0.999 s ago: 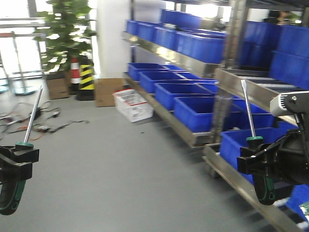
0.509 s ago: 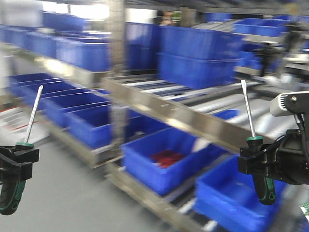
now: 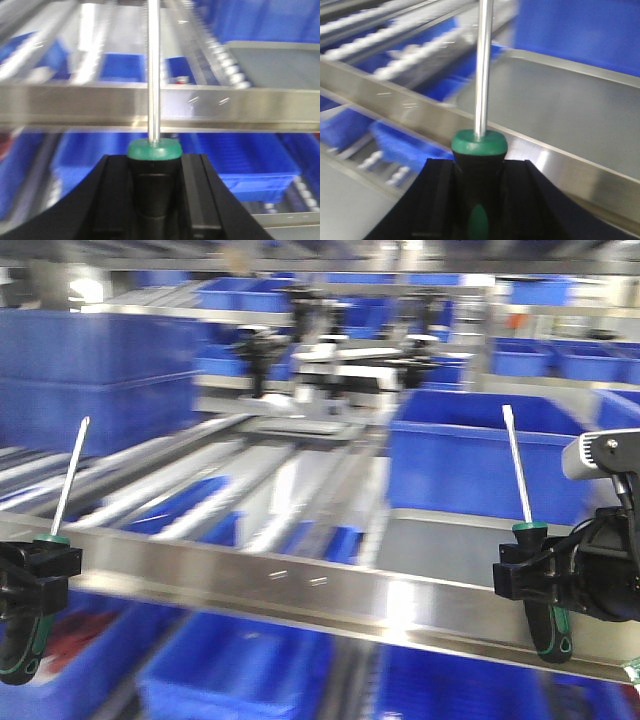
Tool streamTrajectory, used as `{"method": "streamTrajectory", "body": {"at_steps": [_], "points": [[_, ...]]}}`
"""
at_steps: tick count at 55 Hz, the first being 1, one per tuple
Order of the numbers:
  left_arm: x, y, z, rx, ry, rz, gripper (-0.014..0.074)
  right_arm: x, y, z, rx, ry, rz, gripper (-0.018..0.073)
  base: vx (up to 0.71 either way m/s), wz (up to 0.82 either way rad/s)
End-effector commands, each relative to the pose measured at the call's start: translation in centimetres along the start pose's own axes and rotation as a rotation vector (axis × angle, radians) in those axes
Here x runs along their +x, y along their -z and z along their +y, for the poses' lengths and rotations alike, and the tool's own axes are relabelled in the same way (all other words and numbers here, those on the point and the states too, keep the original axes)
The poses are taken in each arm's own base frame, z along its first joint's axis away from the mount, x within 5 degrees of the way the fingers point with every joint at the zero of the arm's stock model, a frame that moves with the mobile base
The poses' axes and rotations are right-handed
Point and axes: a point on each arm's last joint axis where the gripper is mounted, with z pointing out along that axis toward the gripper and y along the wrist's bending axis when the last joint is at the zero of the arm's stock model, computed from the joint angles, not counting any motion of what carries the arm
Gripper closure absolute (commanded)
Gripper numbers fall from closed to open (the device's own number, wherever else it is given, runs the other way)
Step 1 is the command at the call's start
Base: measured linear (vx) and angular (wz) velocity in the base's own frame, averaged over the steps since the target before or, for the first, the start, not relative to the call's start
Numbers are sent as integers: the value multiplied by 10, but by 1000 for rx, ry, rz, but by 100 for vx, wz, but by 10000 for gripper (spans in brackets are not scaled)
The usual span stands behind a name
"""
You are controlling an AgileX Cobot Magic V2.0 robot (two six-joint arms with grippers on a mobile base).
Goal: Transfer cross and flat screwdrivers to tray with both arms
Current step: 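Drive along the shelves to the grey metal tray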
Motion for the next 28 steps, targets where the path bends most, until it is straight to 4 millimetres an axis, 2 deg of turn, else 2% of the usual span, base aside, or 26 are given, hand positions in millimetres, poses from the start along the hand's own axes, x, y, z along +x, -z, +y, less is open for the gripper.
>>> {"method": "streamTrajectory", "body": {"at_steps": [1,14,28], "points": [[-19,11,-2,-4,22,-134,594,-21,12,1,-7,6,-144,567,22,-82],[-19,11,-2,-4,22,-134,594,-21,12,1,-7,6,-144,567,21,-68],[-19,11,-2,-4,22,-134,594,-21,12,1,-7,6,-144,567,22,-43]]}}
